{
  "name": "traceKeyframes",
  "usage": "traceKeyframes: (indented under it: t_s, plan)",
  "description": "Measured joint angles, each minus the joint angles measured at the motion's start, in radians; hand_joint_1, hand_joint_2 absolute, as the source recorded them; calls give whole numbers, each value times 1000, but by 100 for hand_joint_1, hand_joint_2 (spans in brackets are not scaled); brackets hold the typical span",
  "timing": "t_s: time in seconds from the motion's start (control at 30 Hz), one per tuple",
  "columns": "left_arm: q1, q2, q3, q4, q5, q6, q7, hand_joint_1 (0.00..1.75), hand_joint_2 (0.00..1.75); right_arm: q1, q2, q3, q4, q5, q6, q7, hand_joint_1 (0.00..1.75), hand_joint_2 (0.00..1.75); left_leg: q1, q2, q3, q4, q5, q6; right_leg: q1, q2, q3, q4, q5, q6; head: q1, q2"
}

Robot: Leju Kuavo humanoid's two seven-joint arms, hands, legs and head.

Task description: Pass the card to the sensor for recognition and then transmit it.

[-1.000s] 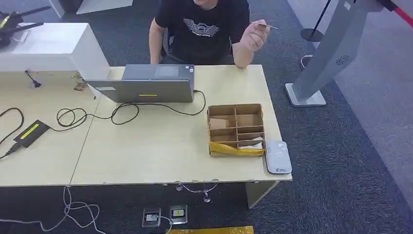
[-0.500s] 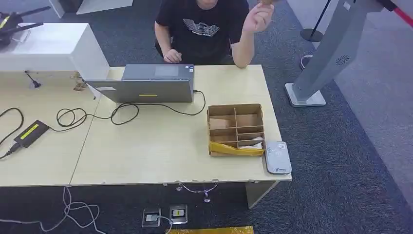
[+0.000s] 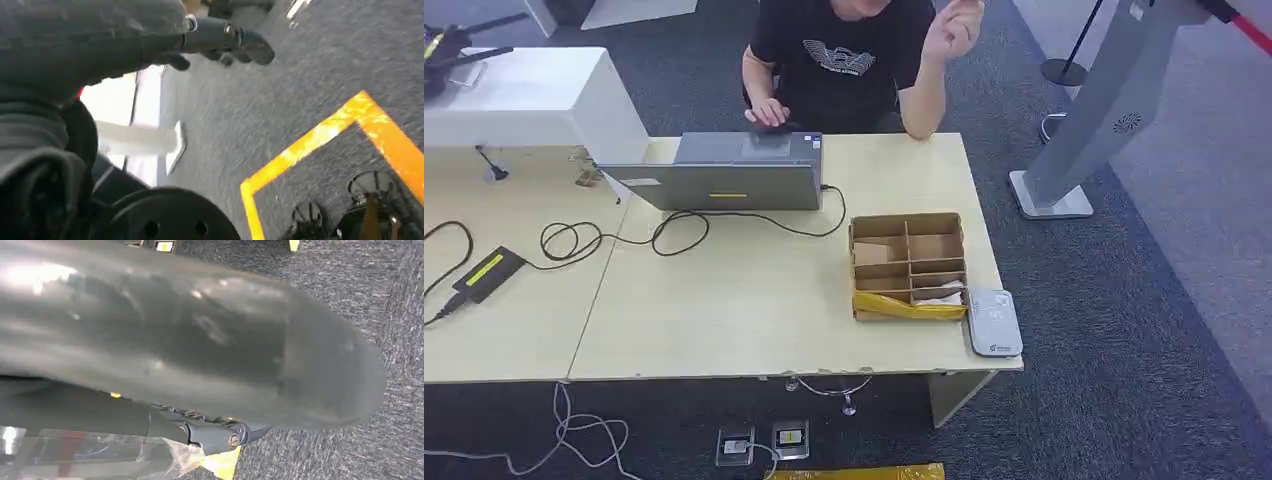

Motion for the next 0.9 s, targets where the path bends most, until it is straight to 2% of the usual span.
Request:
traceKeyframes:
  t_s: [0.17,0.27,0.33,0.37,0.4,0.5,0.53,0.57,0.63,0.7,0.9]
  plan:
    - [-1,-2,78,2,14,0,-24,0,0,2,0,0,0,-12,0,-3,0,0,0,0,0,0,0,0,0,0,0,0,0,0,0,0]
    - [-3,-8,103,7,-88,-3,-25,0,0,2,0,1,0,-16,0,-3,0,0,0,0,0,0,0,0,0,0,0,0,0,0,0,0]
    - [-3,-13,102,7,-174,-10,-3,0,0,2,0,1,0,-18,-1,-3,0,0,0,0,0,0,0,0,0,0,0,0,0,0,0,0]
    - [-3,-14,100,7,-247,-36,17,0,0,2,0,1,0,-19,-1,-3,0,0,0,0,0,0,0,0,0,0,0,0,0,0,0,0]
    - [-3,-13,85,7,-354,-92,39,0,0,3,0,1,0,-20,-1,-3,0,0,0,0,0,0,0,0,0,0,0,0,0,0,0,0]
    - [3,5,-14,6,-661,-341,68,0,0,3,0,2,0,-22,0,-5,0,0,0,0,0,0,0,0,0,0,0,0,0,0,0,0]
    - [3,15,-52,6,-717,-416,72,0,0,3,0,2,0,-22,0,-6,0,0,0,0,0,0,0,0,0,0,0,0,0,0,0,0]
    - [3,23,-80,6,-742,-462,73,0,0,3,0,2,0,-24,0,-8,0,0,0,0,0,0,0,0,0,0,0,0,0,0,0,0]
    - [1,34,-122,5,-763,-510,74,0,0,3,0,2,0,-28,0,-9,0,0,0,0,0,0,0,0,0,0,0,0,0,0,0,0]
    - [2,42,-157,5,-773,-527,74,0,0,4,0,2,0,-29,-1,-10,0,0,0,0,0,0,0,0,0,0,0,0,0,0,0,0]
    - [7,60,-260,5,-768,-523,74,0,0,4,0,2,0,-32,-4,-10,0,0,0,0,0,0,0,0,0,0,0,0,0,0,0,0]
